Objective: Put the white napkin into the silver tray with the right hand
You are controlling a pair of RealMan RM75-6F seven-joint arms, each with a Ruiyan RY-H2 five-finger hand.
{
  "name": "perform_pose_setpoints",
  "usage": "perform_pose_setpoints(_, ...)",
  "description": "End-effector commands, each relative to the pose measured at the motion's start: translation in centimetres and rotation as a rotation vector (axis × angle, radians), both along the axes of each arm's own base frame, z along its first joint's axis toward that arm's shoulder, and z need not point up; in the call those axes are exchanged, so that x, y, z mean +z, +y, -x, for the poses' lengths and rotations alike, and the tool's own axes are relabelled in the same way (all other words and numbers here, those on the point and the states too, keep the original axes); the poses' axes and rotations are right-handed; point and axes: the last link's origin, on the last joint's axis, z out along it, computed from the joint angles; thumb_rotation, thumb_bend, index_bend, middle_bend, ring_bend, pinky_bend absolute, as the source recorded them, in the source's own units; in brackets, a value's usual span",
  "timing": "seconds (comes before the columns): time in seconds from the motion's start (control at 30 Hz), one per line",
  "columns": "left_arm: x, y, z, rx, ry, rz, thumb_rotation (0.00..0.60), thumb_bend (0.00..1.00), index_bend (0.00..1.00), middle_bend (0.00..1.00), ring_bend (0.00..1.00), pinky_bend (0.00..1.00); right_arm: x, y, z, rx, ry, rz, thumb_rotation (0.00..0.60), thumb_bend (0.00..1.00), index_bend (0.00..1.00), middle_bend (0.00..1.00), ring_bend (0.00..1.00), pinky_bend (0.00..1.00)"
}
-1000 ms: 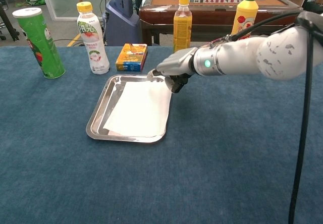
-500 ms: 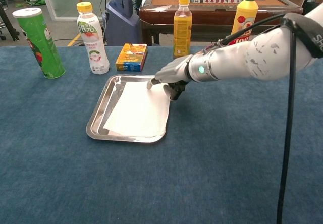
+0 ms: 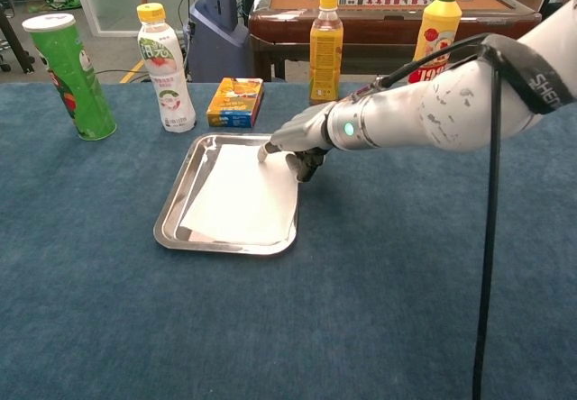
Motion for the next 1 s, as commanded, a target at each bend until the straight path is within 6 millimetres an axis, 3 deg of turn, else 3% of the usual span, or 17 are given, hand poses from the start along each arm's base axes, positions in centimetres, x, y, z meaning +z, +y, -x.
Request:
perform_pose_setpoints(0.03,0.0,-0.1,0.1,0.003,0.000,-0.001,0.600,0.27,0.17,0.10,0.12,0.02,-0.2,0.0,-0.1,-0.001,0.000,0.001,0.438,1.00,0.07,1.00,0.98,1.00)
perform_pose_setpoints(0.43,0.2,-0.3,0.3,0.011,-0.001,-0.009,0.600,0.27,0.17,0.10,0.12,0.02,-1.0,0.2,-0.7,0.013,0.002,-0.007,0.438,1.00,0.07,1.00,0.98,1.00)
perform_pose_setpoints(0.8,0.2,-0.3,0.3,0.006,-0.002,-0.009,0.600,0.27,0.17,0.10,0.12,0.02,-0.1,0.9,-1.4,0.055,-0.061,-0.012,0.438,1.00,0.07,1.00,0.98,1.00)
perform_pose_setpoints(1.0,0.2,-0.3,0.2,0.006,-0.001,-0.010,0.600,0.27,0.17,0.10,0.12,0.02,0.7,2.8,-2.1,0.077,-0.109,-0.081,0.438,1.00,0.07,1.00,0.98,1.00)
